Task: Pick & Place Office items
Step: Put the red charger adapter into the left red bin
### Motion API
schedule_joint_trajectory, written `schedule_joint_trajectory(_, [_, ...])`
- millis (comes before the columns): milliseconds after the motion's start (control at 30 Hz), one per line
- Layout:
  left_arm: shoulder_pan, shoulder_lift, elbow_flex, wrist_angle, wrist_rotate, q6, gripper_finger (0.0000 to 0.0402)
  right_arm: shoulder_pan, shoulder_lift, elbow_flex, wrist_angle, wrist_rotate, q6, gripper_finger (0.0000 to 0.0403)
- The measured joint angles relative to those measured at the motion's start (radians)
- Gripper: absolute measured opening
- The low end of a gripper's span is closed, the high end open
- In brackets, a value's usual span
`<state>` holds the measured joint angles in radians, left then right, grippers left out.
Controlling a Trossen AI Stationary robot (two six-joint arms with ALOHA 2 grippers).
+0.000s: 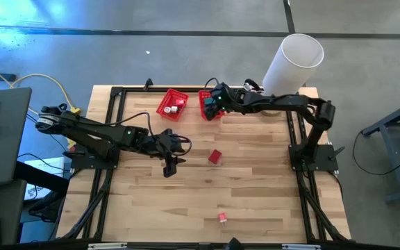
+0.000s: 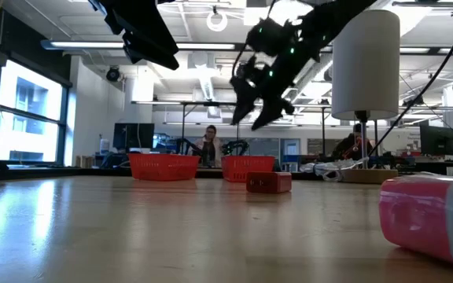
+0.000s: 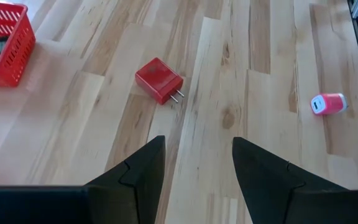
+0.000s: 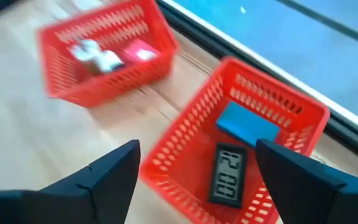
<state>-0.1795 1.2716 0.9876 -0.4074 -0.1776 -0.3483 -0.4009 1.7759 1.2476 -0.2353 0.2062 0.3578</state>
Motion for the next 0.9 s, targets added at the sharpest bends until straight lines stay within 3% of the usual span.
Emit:
schedule_joint_trajectory(500, [0.0, 0.0, 0.0, 0.0, -0.002, 0.0, 0.0179, 0.221, -0.249, 0.002, -0.194, 0.002, -0.016, 0.0298])
schedule_joint_trajectory(900, [0.0, 0.023, 0.0, 0.02, -0.037, 0.056, 0.0179, 0.427, -0.29, 0.0, -0.53, 0.001, 0.235, 0.0298])
